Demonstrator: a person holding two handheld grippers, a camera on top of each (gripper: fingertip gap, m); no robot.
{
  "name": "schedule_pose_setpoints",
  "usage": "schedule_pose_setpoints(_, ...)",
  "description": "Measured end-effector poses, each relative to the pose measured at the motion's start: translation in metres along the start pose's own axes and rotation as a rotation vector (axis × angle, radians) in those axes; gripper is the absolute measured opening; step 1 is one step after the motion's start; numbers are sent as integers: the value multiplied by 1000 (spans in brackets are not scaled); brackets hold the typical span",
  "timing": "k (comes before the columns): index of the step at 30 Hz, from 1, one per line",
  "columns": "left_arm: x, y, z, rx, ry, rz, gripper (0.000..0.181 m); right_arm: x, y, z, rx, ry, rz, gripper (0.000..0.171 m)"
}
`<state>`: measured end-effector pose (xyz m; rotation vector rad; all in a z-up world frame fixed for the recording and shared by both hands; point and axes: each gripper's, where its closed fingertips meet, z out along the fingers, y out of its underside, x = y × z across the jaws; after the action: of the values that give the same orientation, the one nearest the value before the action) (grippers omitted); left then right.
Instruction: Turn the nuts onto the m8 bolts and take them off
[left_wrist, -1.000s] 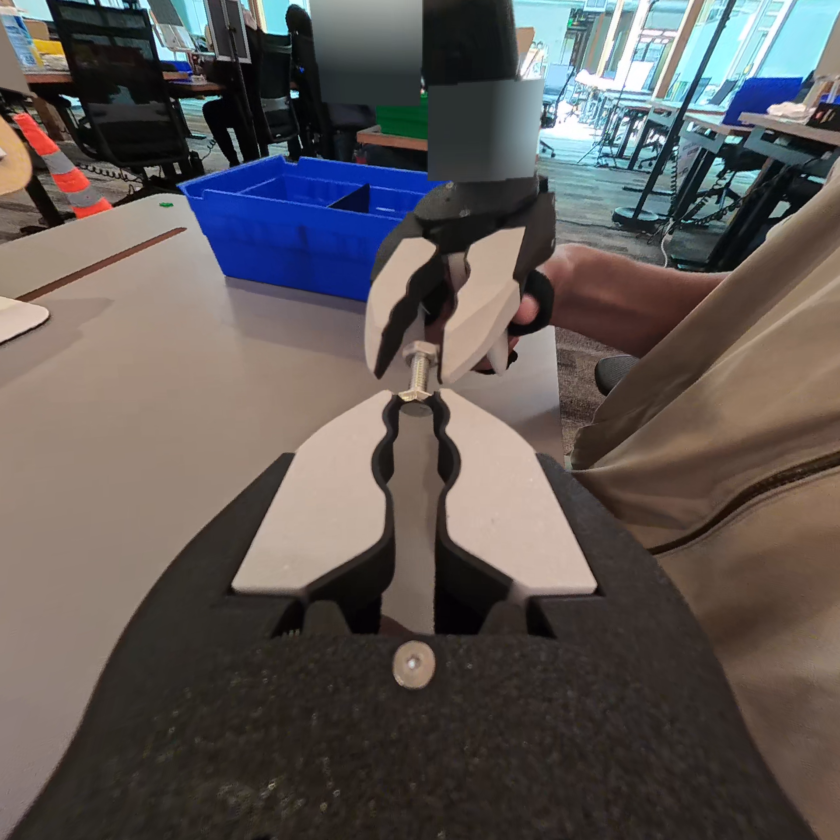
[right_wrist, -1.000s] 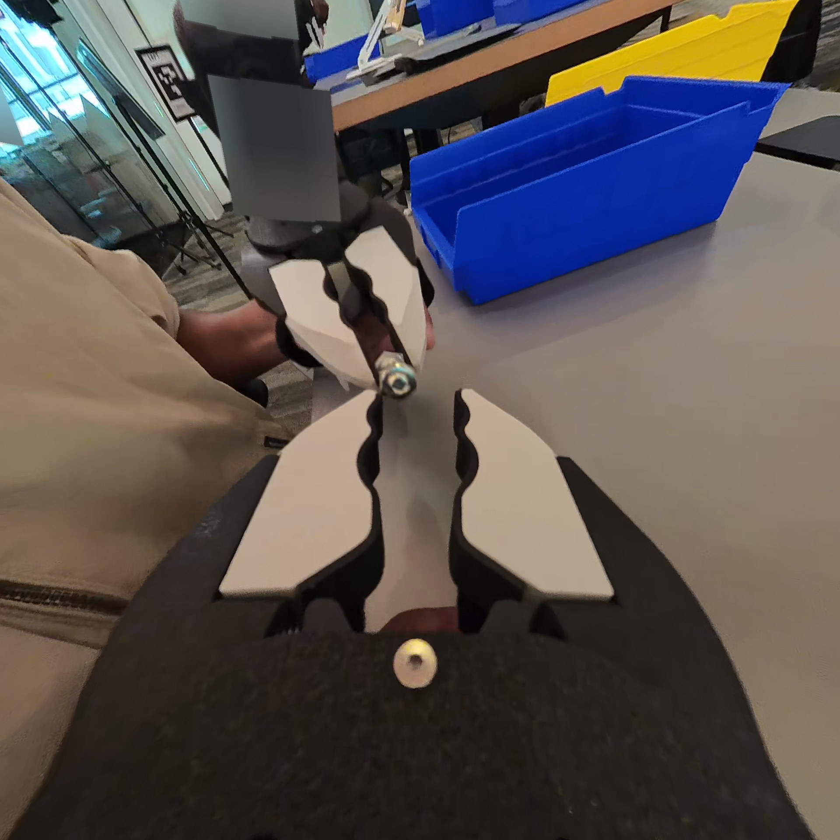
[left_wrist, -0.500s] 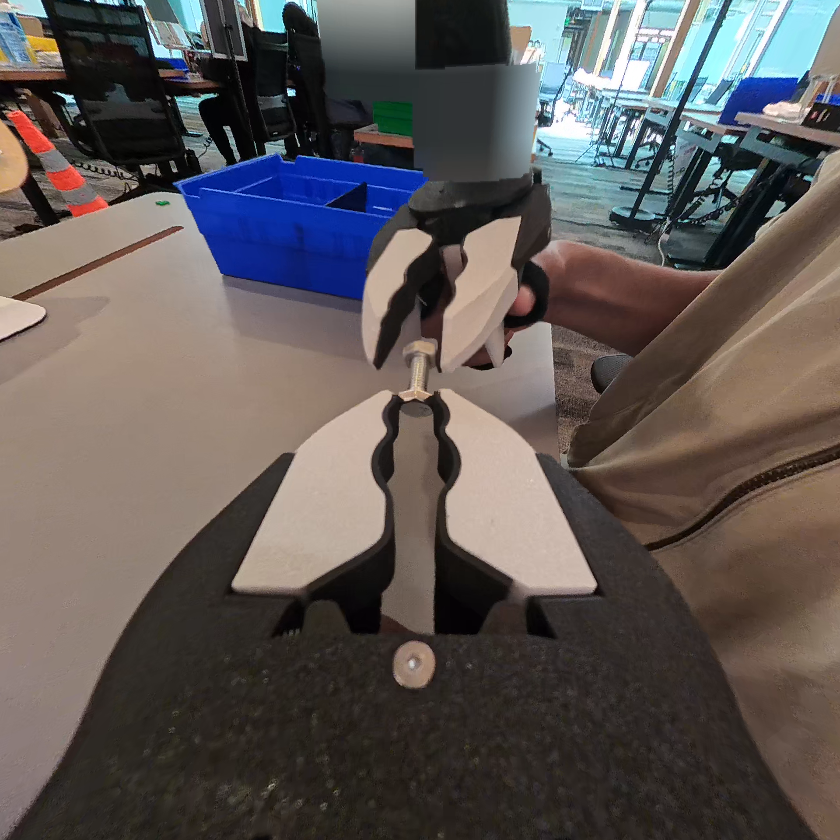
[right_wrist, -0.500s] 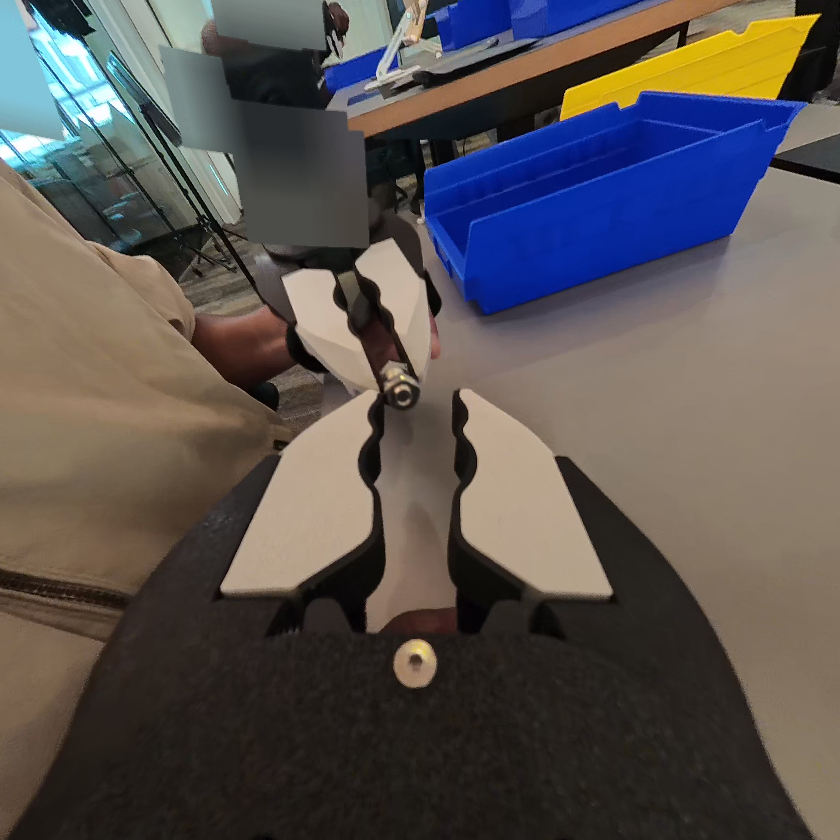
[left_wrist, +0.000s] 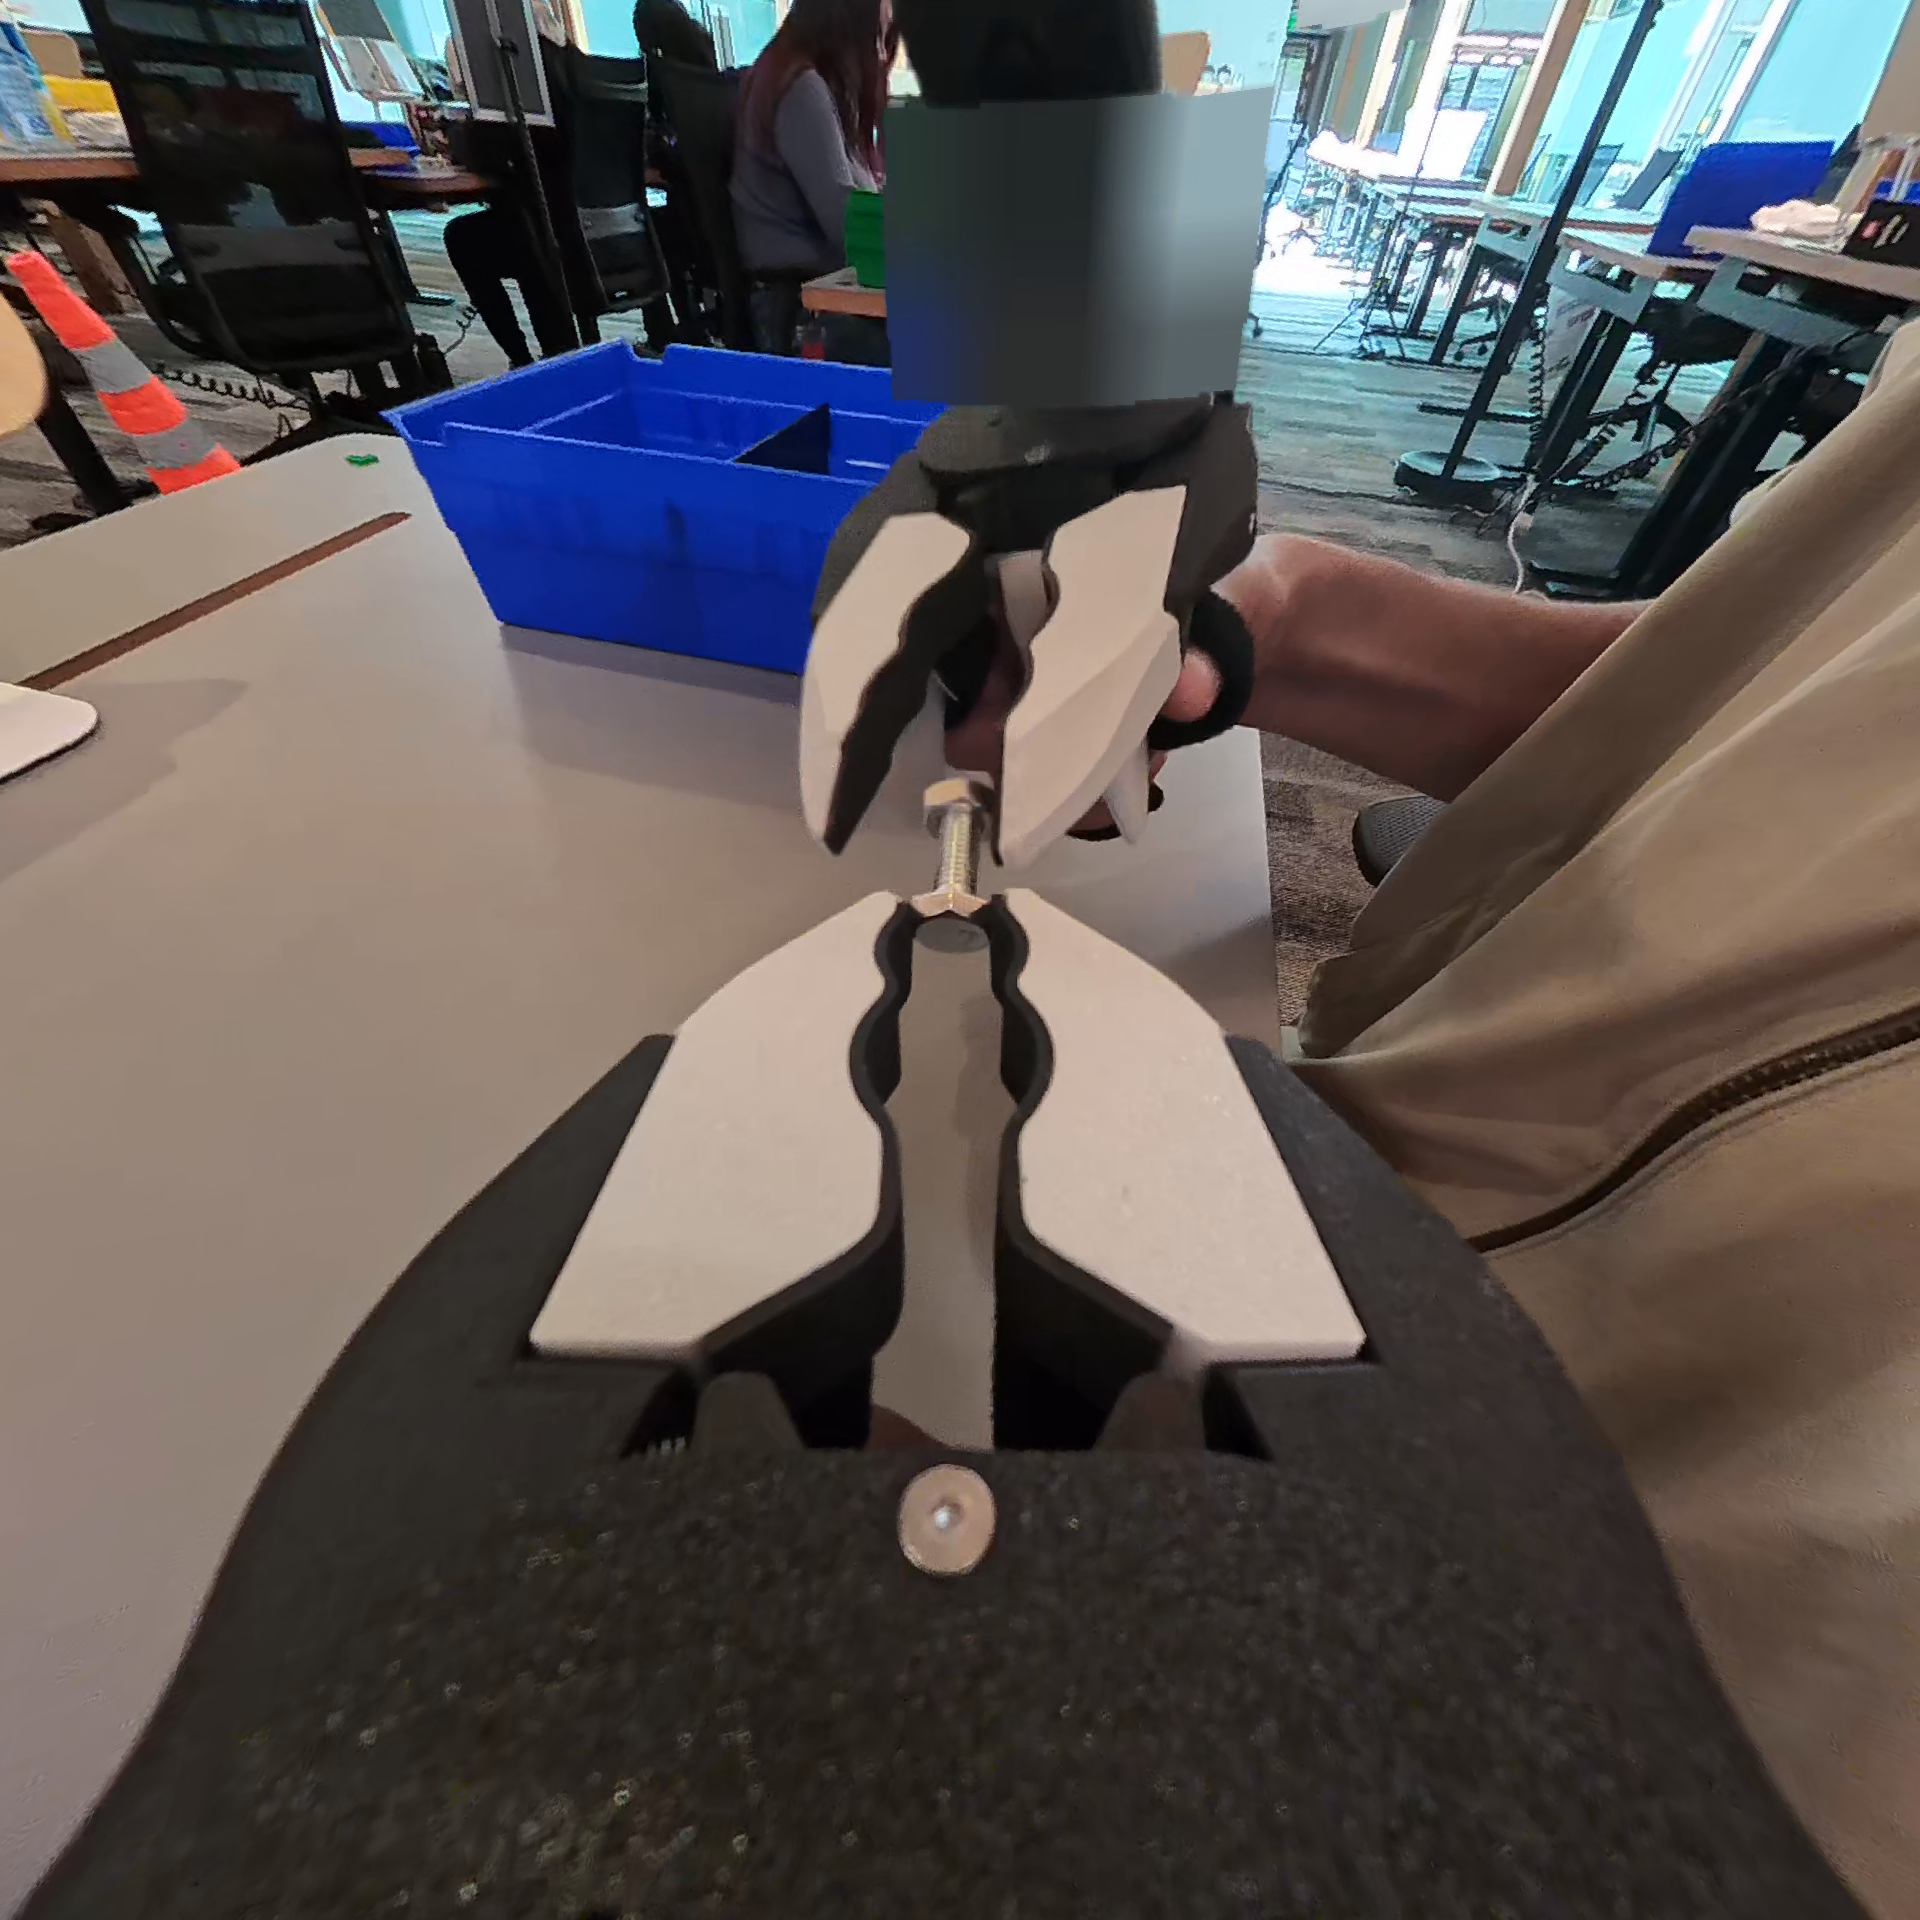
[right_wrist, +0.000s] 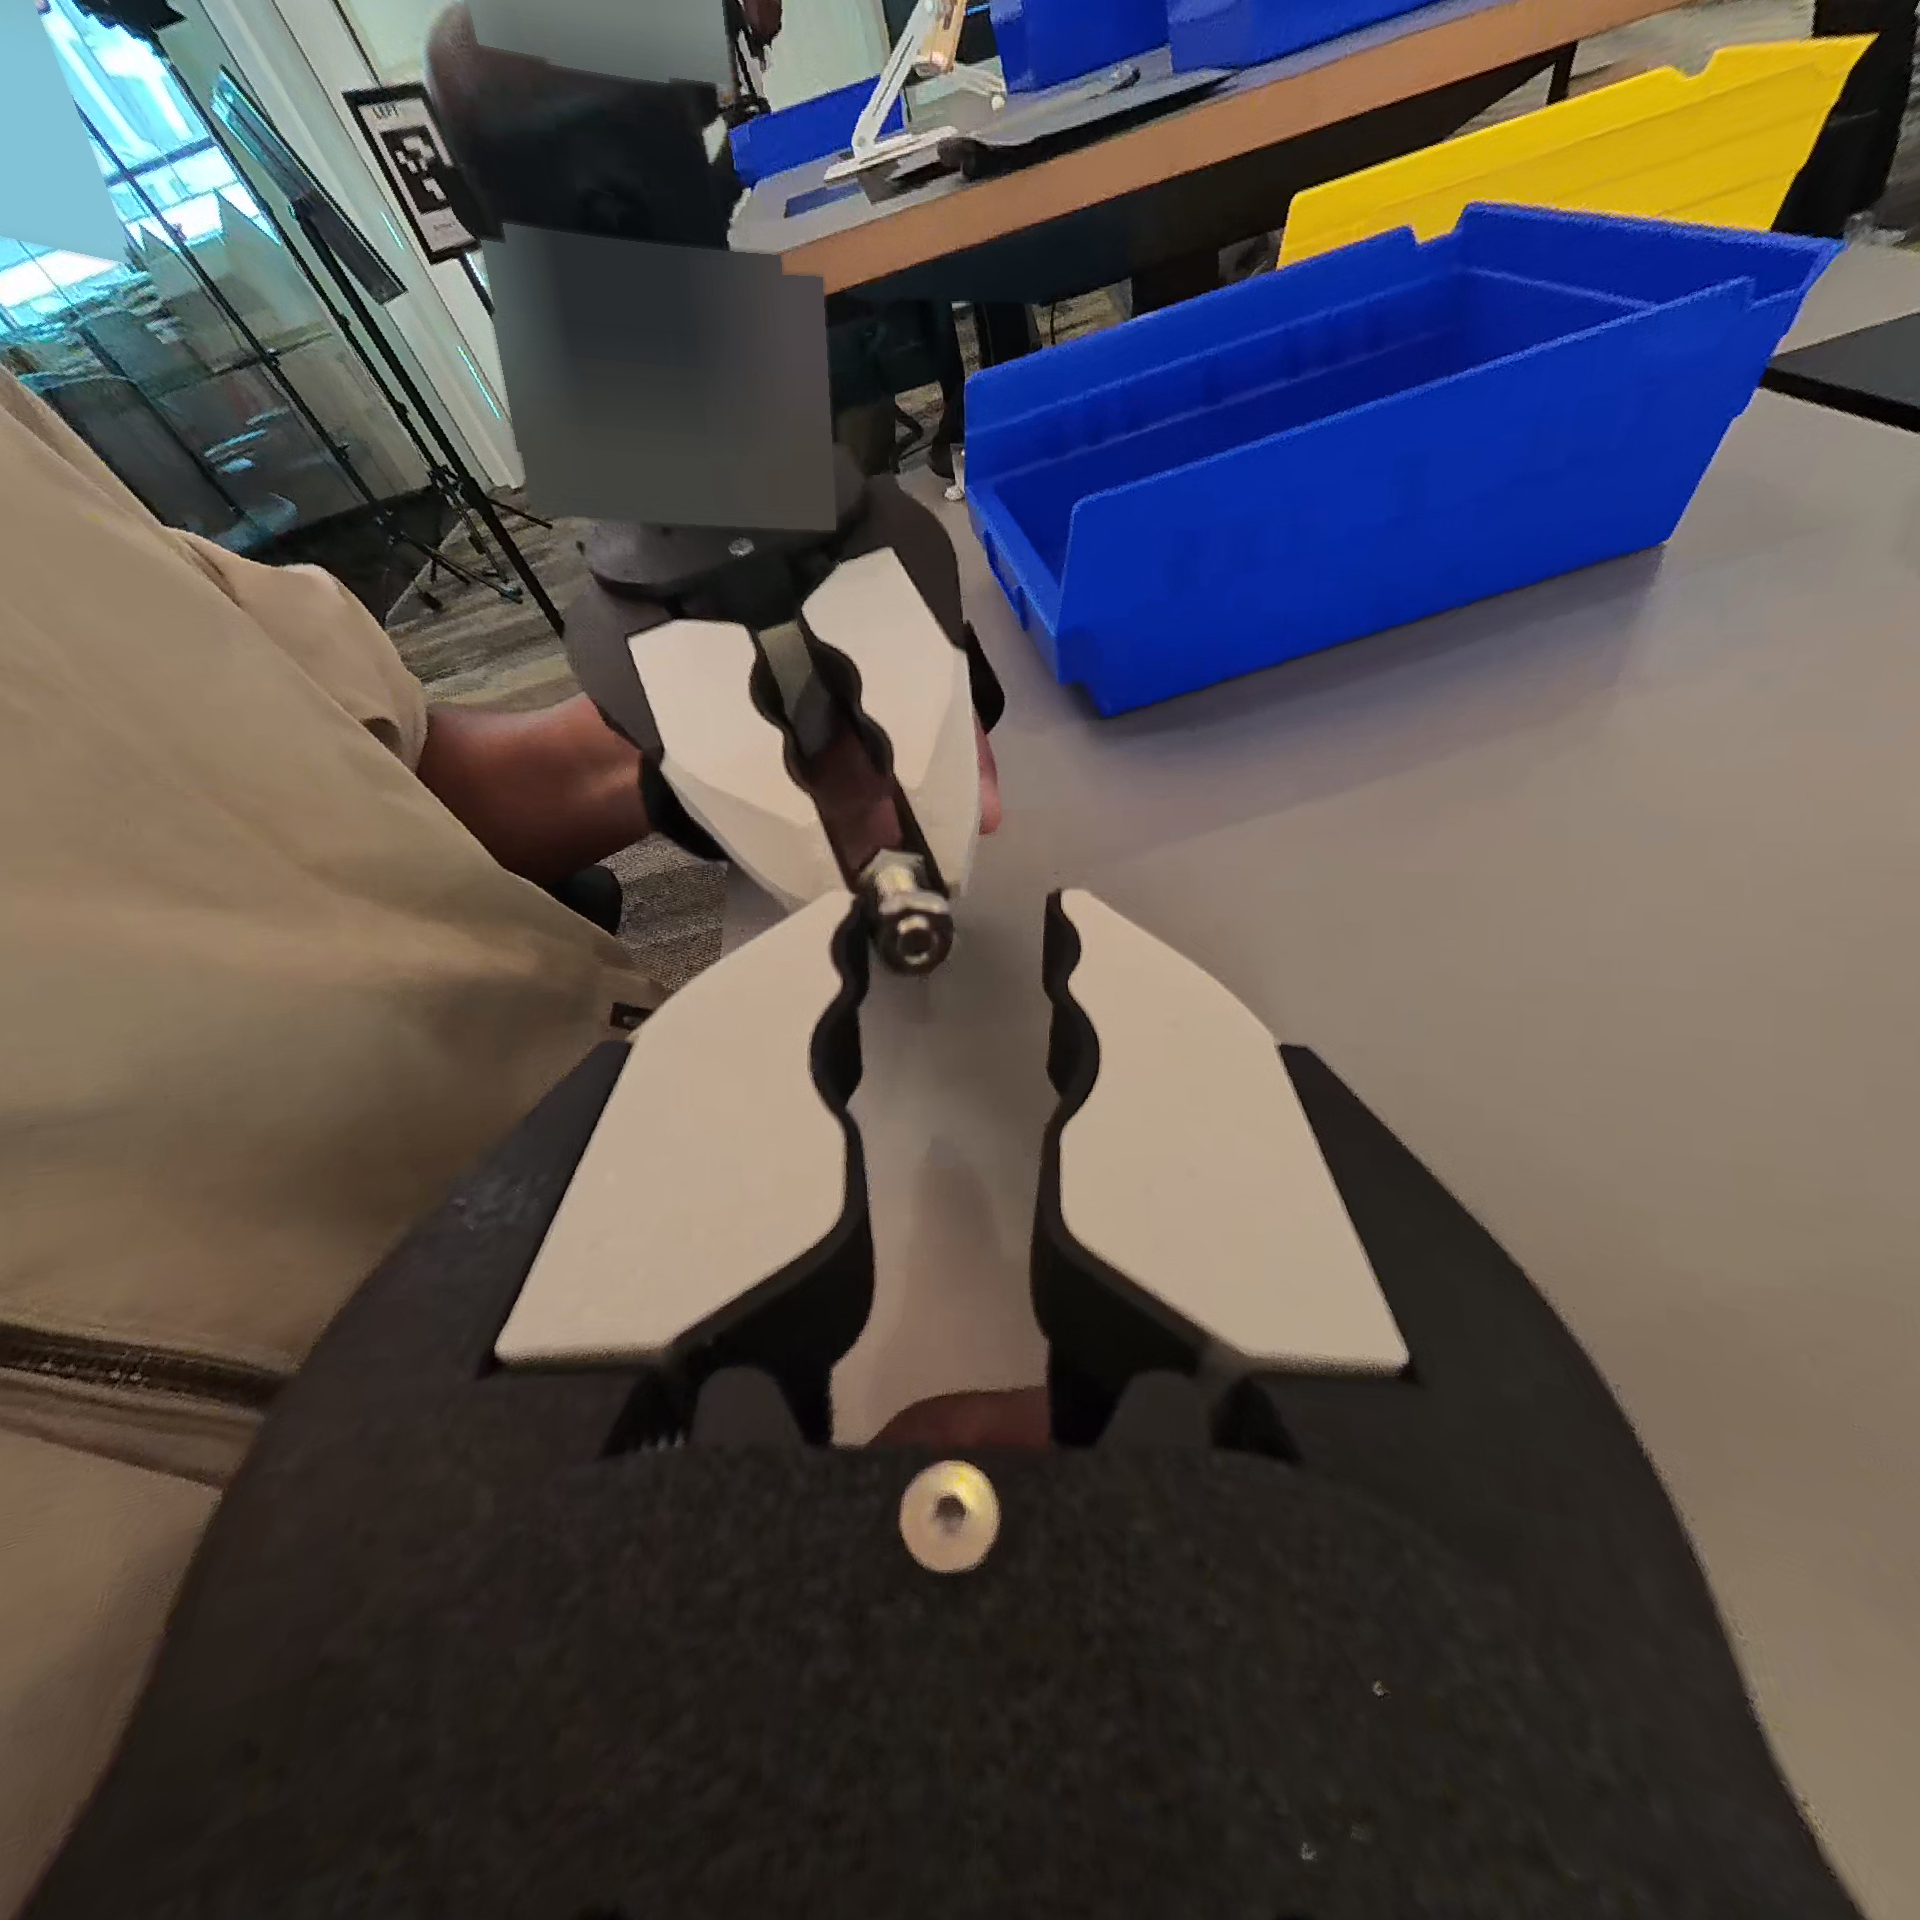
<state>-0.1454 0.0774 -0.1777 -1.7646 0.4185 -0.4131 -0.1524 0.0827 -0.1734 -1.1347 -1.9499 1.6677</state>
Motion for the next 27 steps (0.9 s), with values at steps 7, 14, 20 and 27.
schedule_pose_setpoints(7,-6,-4,-6,16,-18,-1,14,1,8,-5,-6,4,15,29)
schedule_pose_setpoints(14,-6,7,2,-57,-67,82,14,0,1,-1,-26,-29,58,29)
schedule_pose_setpoints(20,-2,9,2,-65,-23,37,14,-5,4,1,-29,-57,14,14)
schedule_pose_setpoints(27,12,1,-6,2,277,-288,14,-17,-7,1,-50,-70,-293,14)
